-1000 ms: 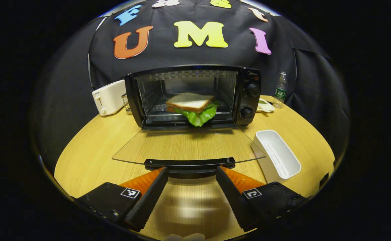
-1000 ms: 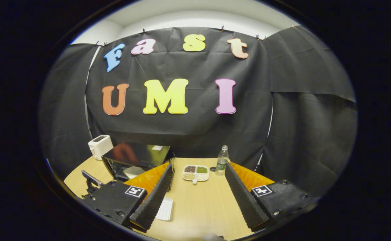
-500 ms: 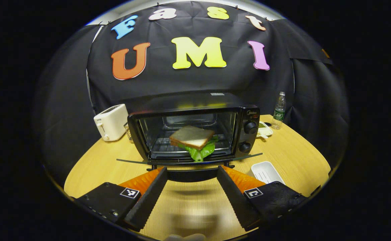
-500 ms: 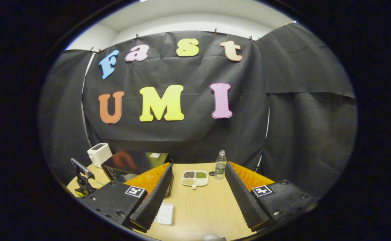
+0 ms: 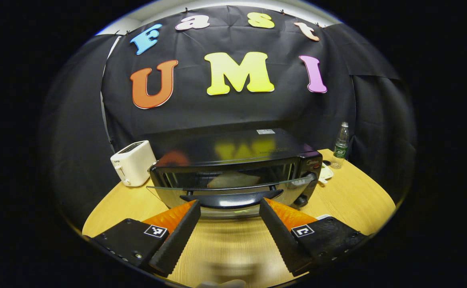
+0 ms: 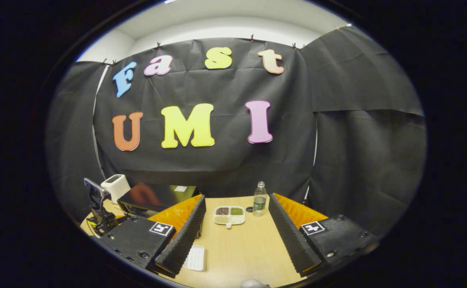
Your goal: Open the electric oven with the left hand, put the food in, and close the electric oven.
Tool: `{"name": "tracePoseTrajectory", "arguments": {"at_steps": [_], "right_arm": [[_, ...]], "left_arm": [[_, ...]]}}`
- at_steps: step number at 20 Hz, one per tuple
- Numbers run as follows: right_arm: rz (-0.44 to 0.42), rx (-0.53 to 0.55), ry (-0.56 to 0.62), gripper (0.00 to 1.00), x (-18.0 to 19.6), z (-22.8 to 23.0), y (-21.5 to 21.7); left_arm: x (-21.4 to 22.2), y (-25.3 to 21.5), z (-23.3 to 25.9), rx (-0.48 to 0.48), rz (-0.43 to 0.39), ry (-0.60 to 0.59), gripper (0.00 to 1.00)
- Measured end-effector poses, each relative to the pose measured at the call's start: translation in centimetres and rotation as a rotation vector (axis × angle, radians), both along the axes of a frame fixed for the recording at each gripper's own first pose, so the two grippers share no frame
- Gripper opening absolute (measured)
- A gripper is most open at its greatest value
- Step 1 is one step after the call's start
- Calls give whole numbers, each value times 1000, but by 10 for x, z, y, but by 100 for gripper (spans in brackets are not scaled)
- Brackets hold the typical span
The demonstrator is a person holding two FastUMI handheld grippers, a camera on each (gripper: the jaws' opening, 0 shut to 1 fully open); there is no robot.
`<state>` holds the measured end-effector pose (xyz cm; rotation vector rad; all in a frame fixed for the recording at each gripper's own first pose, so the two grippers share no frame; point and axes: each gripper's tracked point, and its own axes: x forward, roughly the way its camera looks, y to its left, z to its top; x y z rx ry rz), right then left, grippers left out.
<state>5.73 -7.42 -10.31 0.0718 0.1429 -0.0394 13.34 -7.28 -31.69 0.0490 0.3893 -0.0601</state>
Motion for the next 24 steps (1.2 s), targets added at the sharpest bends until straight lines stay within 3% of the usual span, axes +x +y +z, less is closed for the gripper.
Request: {"name": "tracePoseTrajectory", "arguments": {"at_steps": [5, 11, 21, 24], "right_arm": [[-10, -1, -2, 95, 1, 3, 0], [-1, -3, -19, 96, 1, 12, 5], [49, -20, -92, 95, -4, 46, 39], [71, 1, -117, 100, -8, 58, 55]], "left_arm": [[25, 5, 6, 16, 0, -22, 97], [22, 7, 41, 16, 3, -80, 97], [-32, 52, 208, -33, 69, -297, 97], [-56, 64, 248, -49, 77, -334, 97]]}}
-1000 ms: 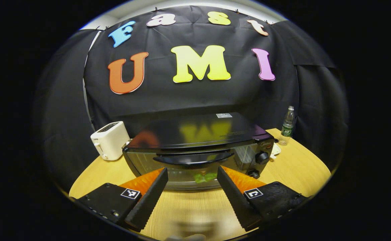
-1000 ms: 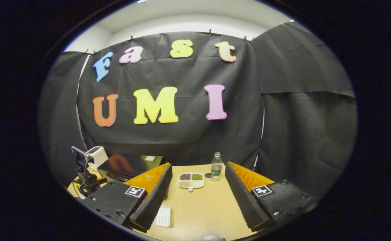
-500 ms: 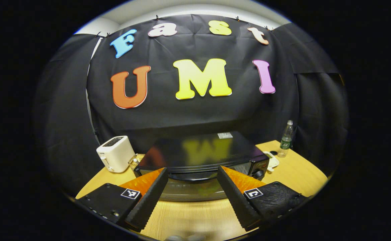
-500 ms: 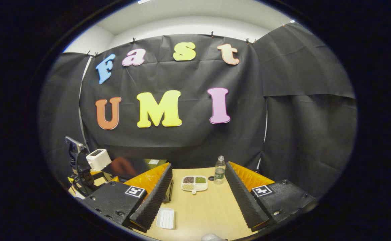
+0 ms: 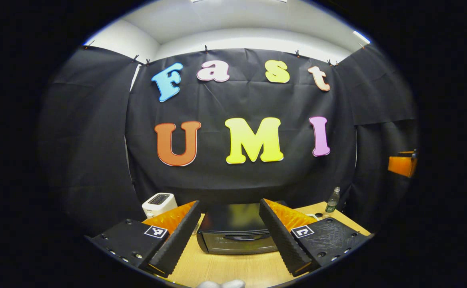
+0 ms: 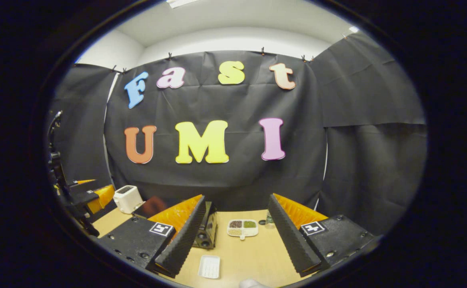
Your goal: Open the electric oven with the left hand, put the food in, and close the electric oven.
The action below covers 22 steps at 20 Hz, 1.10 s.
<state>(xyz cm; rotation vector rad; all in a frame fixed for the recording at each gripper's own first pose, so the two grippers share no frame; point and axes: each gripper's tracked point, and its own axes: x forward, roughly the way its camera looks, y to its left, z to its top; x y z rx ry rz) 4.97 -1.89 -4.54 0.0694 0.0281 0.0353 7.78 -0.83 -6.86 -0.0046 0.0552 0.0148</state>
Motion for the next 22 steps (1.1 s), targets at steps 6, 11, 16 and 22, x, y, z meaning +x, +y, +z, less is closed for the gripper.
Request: {"name": "tracePoseTrajectory", "arguments": {"at_steps": [6, 11, 16, 22], "right_arm": [[8, -16, -37, 100, -9, 20, 14], [-8, -14, -35, 95, -16, 26, 15], [-20, -7, -35, 100, -20, 27, 14], [-24, -17, -41, 95, -21, 29, 14]], "left_arm": [[-37, 15, 52, -8, 11, -62, 96], [-49, 17, 65, -10, 3, -65, 96], [-54, 17, 67, 5, -10, -68, 96], [-54, 13, 66, 1, -18, -71, 96]]}}
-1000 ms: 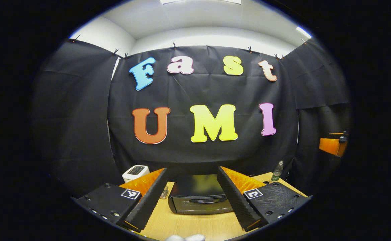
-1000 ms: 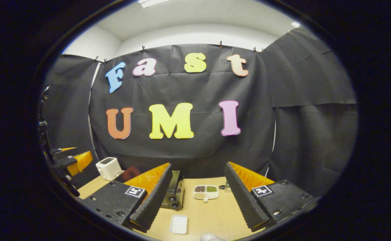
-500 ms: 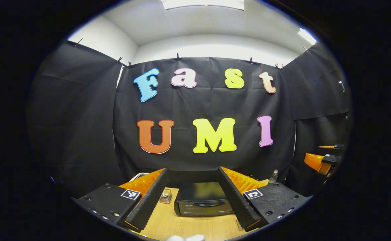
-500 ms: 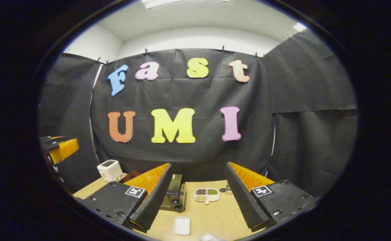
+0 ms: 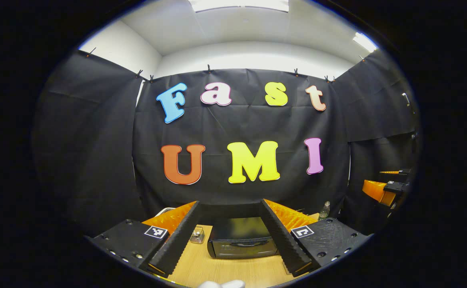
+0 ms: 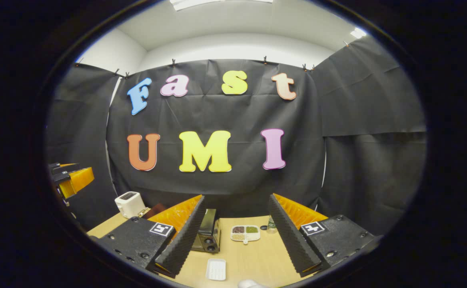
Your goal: Open the electric oven with the left hand, put the food in, and close the electric oven.
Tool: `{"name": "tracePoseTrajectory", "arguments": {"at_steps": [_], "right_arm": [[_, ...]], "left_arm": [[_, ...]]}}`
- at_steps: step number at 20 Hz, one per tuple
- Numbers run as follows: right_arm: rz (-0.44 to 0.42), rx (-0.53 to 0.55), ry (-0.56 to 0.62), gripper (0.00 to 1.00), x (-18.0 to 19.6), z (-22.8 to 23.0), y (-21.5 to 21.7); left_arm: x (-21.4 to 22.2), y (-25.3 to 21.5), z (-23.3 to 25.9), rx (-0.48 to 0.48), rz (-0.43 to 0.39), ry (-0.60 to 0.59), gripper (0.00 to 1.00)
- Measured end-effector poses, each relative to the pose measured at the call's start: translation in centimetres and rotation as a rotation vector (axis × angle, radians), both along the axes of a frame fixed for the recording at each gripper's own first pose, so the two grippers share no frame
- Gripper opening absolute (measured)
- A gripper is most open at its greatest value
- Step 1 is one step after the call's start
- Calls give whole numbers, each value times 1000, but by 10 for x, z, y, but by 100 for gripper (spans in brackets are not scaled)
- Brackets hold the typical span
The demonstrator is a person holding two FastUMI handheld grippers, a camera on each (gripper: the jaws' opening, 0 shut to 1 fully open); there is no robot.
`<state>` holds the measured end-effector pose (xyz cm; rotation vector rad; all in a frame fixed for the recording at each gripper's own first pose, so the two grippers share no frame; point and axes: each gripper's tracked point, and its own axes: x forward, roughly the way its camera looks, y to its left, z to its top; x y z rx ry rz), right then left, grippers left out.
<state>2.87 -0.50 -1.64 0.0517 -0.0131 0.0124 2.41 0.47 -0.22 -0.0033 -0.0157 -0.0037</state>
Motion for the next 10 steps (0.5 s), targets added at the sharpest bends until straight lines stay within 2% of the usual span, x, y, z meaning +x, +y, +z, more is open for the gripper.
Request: {"name": "tracePoseTrajectory", "arguments": {"at_steps": [5, 6, 7, 10], "right_arm": [[1, -5, -1, 95, 0, 2, -1], [1, -5, 0, 100, 0, 1, -1], [2, -5, 2, 95, 0, 1, 0], [2, -4, 4, 95, 1, 0, -1]], "left_arm": [[1, 0, -2, 3, 3, 4, 96], [1, 0, -1, 7, 4, 4, 96], [0, 0, -1, 9, 3, 7, 96], [1, -2, -2, 11, 1, 10, 96]]}}
